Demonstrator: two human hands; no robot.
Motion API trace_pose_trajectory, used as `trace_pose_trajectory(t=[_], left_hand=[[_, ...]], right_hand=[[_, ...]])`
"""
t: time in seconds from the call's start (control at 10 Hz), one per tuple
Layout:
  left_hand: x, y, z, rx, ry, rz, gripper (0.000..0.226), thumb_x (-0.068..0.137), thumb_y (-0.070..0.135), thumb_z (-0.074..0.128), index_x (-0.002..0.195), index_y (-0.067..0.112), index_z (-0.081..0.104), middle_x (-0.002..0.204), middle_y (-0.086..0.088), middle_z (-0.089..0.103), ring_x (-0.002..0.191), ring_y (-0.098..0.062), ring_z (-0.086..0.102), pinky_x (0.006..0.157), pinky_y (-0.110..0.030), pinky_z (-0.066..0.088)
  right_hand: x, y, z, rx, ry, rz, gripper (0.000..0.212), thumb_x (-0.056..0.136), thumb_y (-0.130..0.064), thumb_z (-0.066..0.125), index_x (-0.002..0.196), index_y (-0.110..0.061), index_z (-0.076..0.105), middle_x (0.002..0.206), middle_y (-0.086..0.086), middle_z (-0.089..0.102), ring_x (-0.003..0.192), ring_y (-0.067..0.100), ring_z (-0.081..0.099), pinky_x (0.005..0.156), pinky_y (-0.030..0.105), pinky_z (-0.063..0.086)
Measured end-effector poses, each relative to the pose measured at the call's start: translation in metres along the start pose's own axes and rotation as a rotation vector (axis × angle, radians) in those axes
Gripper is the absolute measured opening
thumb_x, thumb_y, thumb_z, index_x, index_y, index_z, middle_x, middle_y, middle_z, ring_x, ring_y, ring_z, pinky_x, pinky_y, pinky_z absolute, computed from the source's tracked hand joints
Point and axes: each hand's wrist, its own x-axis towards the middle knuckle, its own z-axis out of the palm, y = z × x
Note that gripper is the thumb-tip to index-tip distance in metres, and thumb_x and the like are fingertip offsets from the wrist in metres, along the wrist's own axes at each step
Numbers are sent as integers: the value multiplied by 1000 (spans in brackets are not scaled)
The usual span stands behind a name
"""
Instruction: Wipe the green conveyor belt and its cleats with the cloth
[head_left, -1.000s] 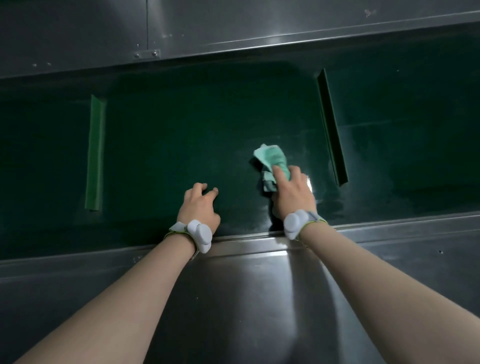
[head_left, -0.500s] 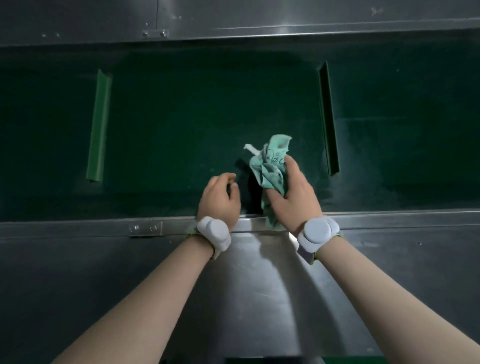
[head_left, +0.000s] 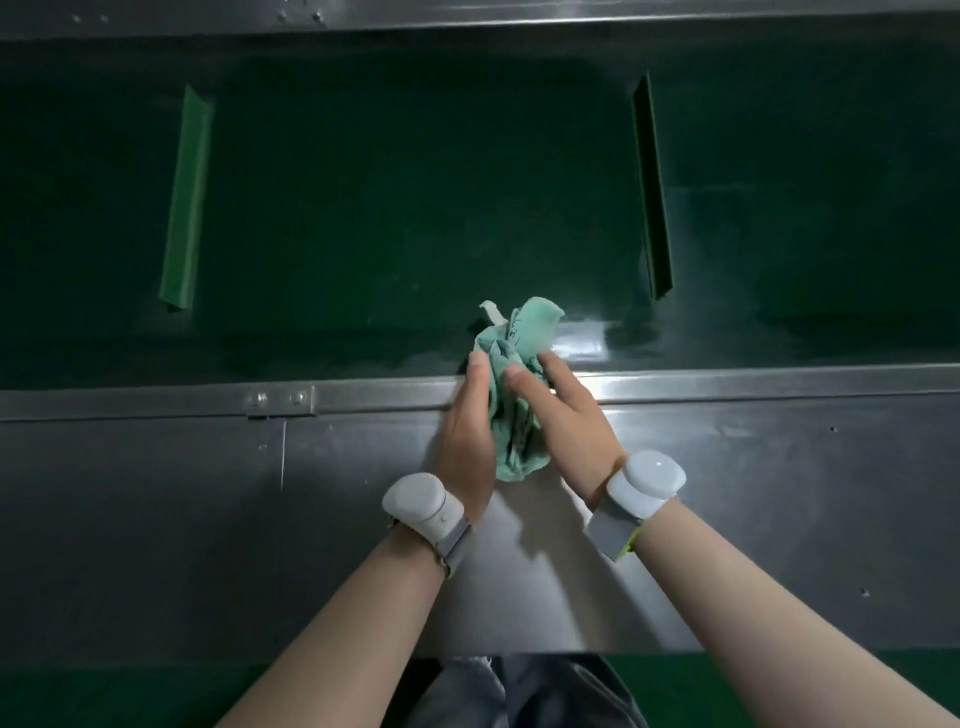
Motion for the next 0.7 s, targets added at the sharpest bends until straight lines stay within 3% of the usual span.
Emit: trace_pose_trajectory(t=[0.1,0.3,0.4,0.5,0.6,0.7], left_hand=[[-9,-16,-7,37,13,63,56,86,69,64,128,34,67,127,4,72,123,-22,66,109,-48,48],[-37,-50,-41,389,137,81,35,82,68,47,108,52,64,104,18,75,100,-18,73,93,-51,58],[-53,-62,-56,481,124,123,29,88,66,43,105,50,59,99,14,75,91,-21,74,80,-54,62],[-67,-70,-59,487,41,122,13,98,43,51,107,47,60,108,12,74,101,-19,72,90,-47,61],[-86,-66,-53,470,15,105,32,99,18,59,106,49,61,111,21,68,105,-6,67,88,-20,52],[-101,-50,-49,468,108,107,20,100,24,61,115,37,59,120,6,68,104,-13,67,94,-36,56]], right_hand=[[-16,18,7,-57,58,15,37,90,-51,65,127,-45,62,114,-16,74,105,7,71,96,42,57],[-65,45,8,-252,120,20,50,92,-30,63,140,-42,52,121,-17,69,107,7,69,97,38,58],[-96,49,3,-419,183,-24,45,97,-27,58,141,-36,52,128,-10,64,114,12,62,101,36,53],[-124,46,2,-632,111,-6,48,102,-26,56,149,-23,47,139,4,55,127,22,54,108,33,45],[-146,33,2,-688,3,37,52,104,-22,55,154,-20,43,152,4,48,138,20,47,113,23,34],[-163,12,-5,-600,30,95,45,104,-26,54,149,-26,50,147,0,54,128,18,57,106,31,48]])
